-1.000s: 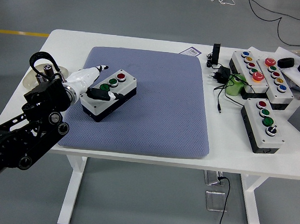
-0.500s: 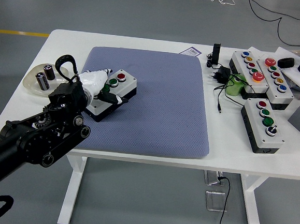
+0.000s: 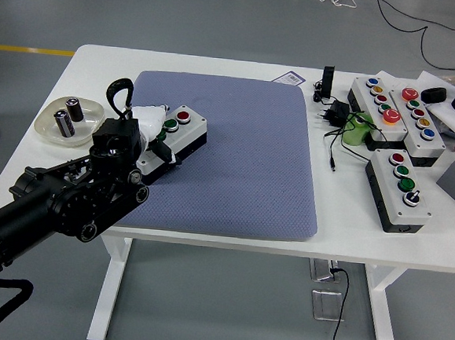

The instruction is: Pick up the button,place it on the desk,press the button,press the button

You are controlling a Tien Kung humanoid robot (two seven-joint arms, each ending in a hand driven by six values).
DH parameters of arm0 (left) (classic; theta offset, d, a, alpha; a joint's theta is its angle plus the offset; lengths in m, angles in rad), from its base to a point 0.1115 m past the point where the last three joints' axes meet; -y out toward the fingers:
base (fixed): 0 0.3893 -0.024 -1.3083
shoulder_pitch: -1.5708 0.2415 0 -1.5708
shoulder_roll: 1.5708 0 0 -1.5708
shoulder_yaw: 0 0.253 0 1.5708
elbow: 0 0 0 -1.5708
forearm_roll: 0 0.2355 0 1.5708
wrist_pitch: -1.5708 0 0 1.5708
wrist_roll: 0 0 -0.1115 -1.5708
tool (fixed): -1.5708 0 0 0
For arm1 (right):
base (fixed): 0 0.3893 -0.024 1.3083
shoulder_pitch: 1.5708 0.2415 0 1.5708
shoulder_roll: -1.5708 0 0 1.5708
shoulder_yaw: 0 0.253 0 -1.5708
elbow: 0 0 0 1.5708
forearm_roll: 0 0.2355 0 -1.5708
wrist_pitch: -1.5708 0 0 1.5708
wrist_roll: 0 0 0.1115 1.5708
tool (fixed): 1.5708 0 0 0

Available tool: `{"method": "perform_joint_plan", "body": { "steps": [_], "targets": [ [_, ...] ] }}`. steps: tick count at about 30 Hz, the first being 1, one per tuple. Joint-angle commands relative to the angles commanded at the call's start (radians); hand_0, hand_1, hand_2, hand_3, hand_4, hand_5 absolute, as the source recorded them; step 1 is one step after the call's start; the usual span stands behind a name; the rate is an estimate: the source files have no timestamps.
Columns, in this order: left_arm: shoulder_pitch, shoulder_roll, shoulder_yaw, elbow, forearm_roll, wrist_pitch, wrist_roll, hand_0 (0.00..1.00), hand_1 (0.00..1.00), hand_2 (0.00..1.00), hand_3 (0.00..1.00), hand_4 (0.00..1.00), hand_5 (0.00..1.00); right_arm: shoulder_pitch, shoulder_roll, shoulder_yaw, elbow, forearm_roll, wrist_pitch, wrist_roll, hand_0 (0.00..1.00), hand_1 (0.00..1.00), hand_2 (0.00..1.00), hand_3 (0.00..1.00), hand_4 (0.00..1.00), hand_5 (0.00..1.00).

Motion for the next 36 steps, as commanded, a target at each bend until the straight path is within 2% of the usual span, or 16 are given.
{"method": "perform_joint_plan", "body": {
  "steps": [3,4,9,10,15,16,20,21,22,27,28,29,31,33,34,36],
  "targets": [
    [-0.009,-0.009,0.014,0.030,-0.005,-0.018,0.000,0.559,0.752,0.822,0.998,0.917,0.099,-0.001,0.000,-0.003,0.000,0.002,0.000,0.000,0.663,0.584,0.629,0.651,0.289,0.301],
    [-0.011,-0.011,0.018,0.036,-0.004,-0.022,0.000,0.517,0.572,0.611,0.924,0.741,0.002,-0.001,0.000,-0.004,0.000,0.001,-0.001,-0.001,0.663,0.584,0.629,0.651,0.289,0.301],
    [-0.013,-0.019,0.031,0.059,0.004,-0.042,0.000,0.517,0.572,0.611,0.924,0.741,0.002,-0.004,-0.001,-0.006,0.000,0.002,-0.002,-0.002,0.663,0.584,0.629,0.651,0.289,0.301],
    [-0.013,-0.019,0.033,0.062,0.004,-0.046,0.000,0.445,0.418,0.448,0.792,0.595,0.002,-0.005,-0.001,-0.007,0.000,0.002,-0.002,-0.002,0.663,0.584,0.628,0.651,0.289,0.302],
    [-0.006,-0.013,0.037,0.062,0.016,-0.045,-0.021,0.445,0.418,0.448,0.792,0.595,0.002,-0.008,-0.002,-0.009,0.000,0.003,-0.002,-0.003,0.663,0.584,0.628,0.651,0.289,0.302],
    [-0.005,-0.012,0.037,0.061,0.017,-0.044,-0.024,0.322,0.265,0.278,0.496,0.586,0.002,-0.008,-0.002,-0.009,0.000,0.003,-0.002,-0.003,0.663,0.584,0.628,0.651,0.290,0.301],
    [0.002,-0.001,0.029,0.050,0.031,-0.014,-0.059,0.322,0.265,0.278,0.496,0.586,0.002,-0.009,-0.003,-0.009,0.000,0.002,-0.003,-0.003,0.663,0.584,0.628,0.651,0.290,0.301],
    [0.004,0.003,0.027,0.044,0.034,-0.002,-0.075,0.322,0.265,0.278,0.496,0.586,0.002,-0.009,-0.003,-0.007,0.000,0.001,-0.003,-0.003,0.663,0.584,0.628,0.651,0.290,0.301],
    [0.006,0.008,0.024,0.035,0.037,0.011,-0.092,0.274,0.182,0.180,0.303,0.521,0.002,-0.010,-0.003,-0.009,0.000,0.003,-0.003,-0.003,0.663,0.584,0.628,0.651,0.290,0.301],
    [0.014,0.030,0.010,-0.011,0.052,0.062,-0.184,0.274,0.182,0.180,0.303,0.521,0.002,-0.010,-0.002,-0.005,0.000,-0.001,-0.004,-0.004,0.663,0.584,0.628,0.651,0.290,0.301],
    [0.014,0.037,0.005,-0.024,0.047,0.067,-0.215,0.245,0.168,0.158,0.251,0.476,0.002,-0.010,-0.002,-0.006,0.000,0.001,-0.004,-0.004,0.663,0.584,0.629,0.651,0.290,0.301],
    [0.013,0.043,0.004,-0.035,0.041,0.071,-0.242,0.245,0.168,0.158,0.251,0.476,0.002,-0.011,-0.002,-0.005,0.000,0.001,-0.004,-0.003,0.663,0.584,0.629,0.651,0.290,0.301],
    [0.008,0.052,0.007,-0.049,0.034,0.059,-0.276,0.245,0.168,0.158,0.251,0.476,0.002,-0.011,-0.001,-0.006,0.000,0.003,-0.004,-0.003,0.663,0.584,0.629,0.651,0.290,0.301],
    [-0.003,0.067,0.019,-0.069,-0.008,0.026,-0.331,0.245,0.168,0.158,0.251,0.476,0.002,-0.010,-0.001,-0.006,0.000,0.004,-0.004,-0.003,0.663,0.584,0.629,0.651,0.290,0.301],
    [-0.006,0.070,0.021,-0.074,-0.021,0.018,-0.354,0.213,0.157,0.151,0.243,0.469,0.002,-0.009,-0.001,-0.006,0.000,0.004,-0.004,-0.003,0.663,0.584,0.628,0.651,0.292,0.298],
    [-0.015,0.079,0.025,-0.085,-0.037,0.009,-0.403,0.213,0.157,0.151,0.243,0.469,0.002,-0.008,0.000,-0.007,0.000,0.006,-0.004,-0.003,0.663,0.584,0.628,0.651,0.292,0.298]
  ]
}}
